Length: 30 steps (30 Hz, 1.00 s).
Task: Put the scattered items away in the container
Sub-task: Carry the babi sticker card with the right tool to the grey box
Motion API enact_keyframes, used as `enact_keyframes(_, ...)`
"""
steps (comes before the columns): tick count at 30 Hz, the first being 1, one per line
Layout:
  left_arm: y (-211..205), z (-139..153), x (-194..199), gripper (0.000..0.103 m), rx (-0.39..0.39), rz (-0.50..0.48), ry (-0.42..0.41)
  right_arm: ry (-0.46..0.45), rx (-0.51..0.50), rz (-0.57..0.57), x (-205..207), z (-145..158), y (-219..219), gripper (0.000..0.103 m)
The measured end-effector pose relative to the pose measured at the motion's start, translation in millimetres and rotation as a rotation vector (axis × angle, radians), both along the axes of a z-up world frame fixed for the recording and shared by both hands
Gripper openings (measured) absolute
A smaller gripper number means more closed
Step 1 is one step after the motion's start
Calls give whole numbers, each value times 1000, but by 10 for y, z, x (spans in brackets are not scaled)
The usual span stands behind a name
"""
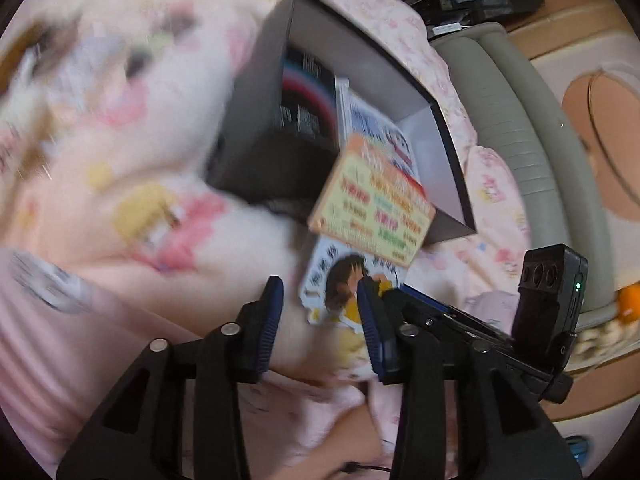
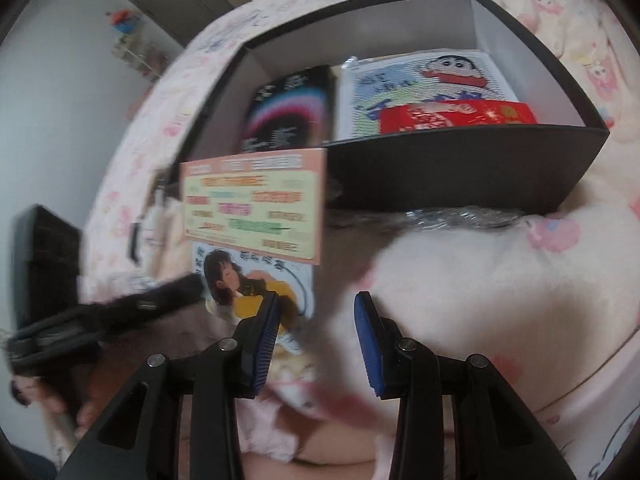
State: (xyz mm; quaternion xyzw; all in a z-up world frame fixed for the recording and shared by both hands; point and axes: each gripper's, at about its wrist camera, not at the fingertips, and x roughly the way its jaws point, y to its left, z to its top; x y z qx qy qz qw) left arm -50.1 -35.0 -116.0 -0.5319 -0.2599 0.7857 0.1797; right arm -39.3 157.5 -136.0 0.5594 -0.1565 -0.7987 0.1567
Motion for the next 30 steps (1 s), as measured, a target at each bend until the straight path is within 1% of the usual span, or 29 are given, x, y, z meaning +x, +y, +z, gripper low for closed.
enact_keyframes(2, -10, 62, -34, 38, -38, 2, 25, -2, -28, 5, -50, -15, 9, 34)
enact_keyframes(5, 20, -30, -136, 38, -95, 7, 7, 12, -45, 23, -132, 12, 6, 34)
enact_keyframes(7, 79, -106, -191, 33, -129, -3, 5, 24, -52, 49, -187, 8, -38, 34)
enact_keyframes(8, 107, -134, -188, 30, -136, -11, 4, 22, -56, 64, -198, -7, -58, 34)
enact_keyframes(9, 157, -146, -178, 28, -160, -23, 3, 8, -61, 87, -203, -37, -81, 34)
enact_keyframes(10, 202, -145, -164, 22, -188, -33, 5, -12, -69, 115, -198, -72, -100, 34)
enact_keyframes(12, 311, -100, -123, 20, -226, -57, 12, -15, -78, 142, -165, -63, -111, 30)
enact_keyframes(15, 435, 93, -92, 18, -221, -93, 45, 27, -88, 139, -140, 123, -52, 29)
enact_keyframes(19, 588, 495, -210, 18, -192, -126, 138, 154, -105, 112, -242, 633, 144, 29)
enact_keyframes(21, 697, 657, -401, 18, -174, -132, 167, 214, -73, 109, -398, 842, 214, 29)
enact_keyframes(22, 748, 684, -494, 18, -168, -133, 170, 232, -45, 104, -512, 923, 250, 29)
enact_keyframes(24, 867, 688, -733, 18, -155, -133, 162, 242, -1, 97, -725, 965, 267, 29)
enact_keyframes(25, 907, 672, -814, 18, -151, -135, 153, 237, 22, 96, -861, 956, 311, 29)
enact_keyframes(26, 958, 621, -914, 18, -147, -137, 138, 224, 39, 97, -906, 943, 365, 29)
enact_keyframes(28, 1043, 471, -1094, 18, -139, -143, 89, 170, 68, 102, -1080, 790, 460, 29)
enact_keyframes(30, 1137, 277, -1226, 18, -140, -149, 27, 119, 63, 100, -1162, 598, 598, 29)
